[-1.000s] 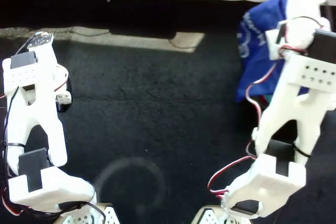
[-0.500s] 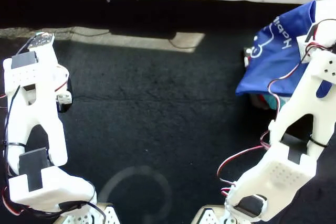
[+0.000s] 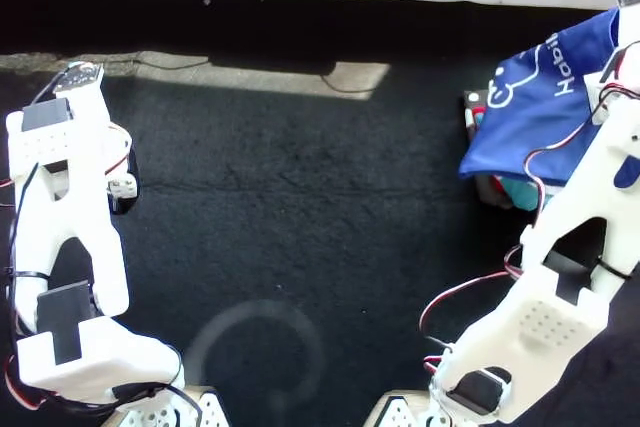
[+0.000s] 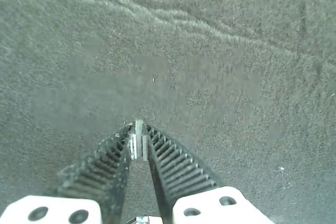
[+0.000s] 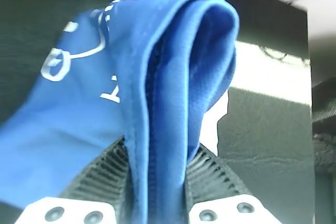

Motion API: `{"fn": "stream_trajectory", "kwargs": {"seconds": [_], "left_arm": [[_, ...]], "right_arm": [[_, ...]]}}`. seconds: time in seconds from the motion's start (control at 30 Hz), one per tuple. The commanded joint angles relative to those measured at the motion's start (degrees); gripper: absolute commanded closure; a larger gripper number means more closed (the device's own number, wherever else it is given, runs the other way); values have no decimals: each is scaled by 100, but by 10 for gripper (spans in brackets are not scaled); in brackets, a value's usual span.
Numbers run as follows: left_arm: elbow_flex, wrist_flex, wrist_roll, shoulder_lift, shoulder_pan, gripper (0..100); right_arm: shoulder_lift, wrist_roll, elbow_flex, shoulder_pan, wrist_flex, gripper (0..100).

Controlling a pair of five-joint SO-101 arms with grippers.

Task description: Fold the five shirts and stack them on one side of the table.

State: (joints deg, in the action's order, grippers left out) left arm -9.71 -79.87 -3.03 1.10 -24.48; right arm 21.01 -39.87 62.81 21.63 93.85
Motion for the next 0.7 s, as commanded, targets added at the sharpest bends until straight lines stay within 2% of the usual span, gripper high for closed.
{"fn": "stream_trajectory", "kwargs": {"seconds": [0.0,0.33,0.4,0.67], "left_arm": [[22,105,-26,-277,75,990],[22,105,-26,-277,75,990],[22,114,-26,-277,75,990],[22,185,-26,-277,75,990]], "right_arm": [[-646,-105,541,-303,277,993],[-1262,-132,541,-400,382,993],[-1262,-325,523,-391,391,993],[-769,-651,-462,-75,207,993]]}}
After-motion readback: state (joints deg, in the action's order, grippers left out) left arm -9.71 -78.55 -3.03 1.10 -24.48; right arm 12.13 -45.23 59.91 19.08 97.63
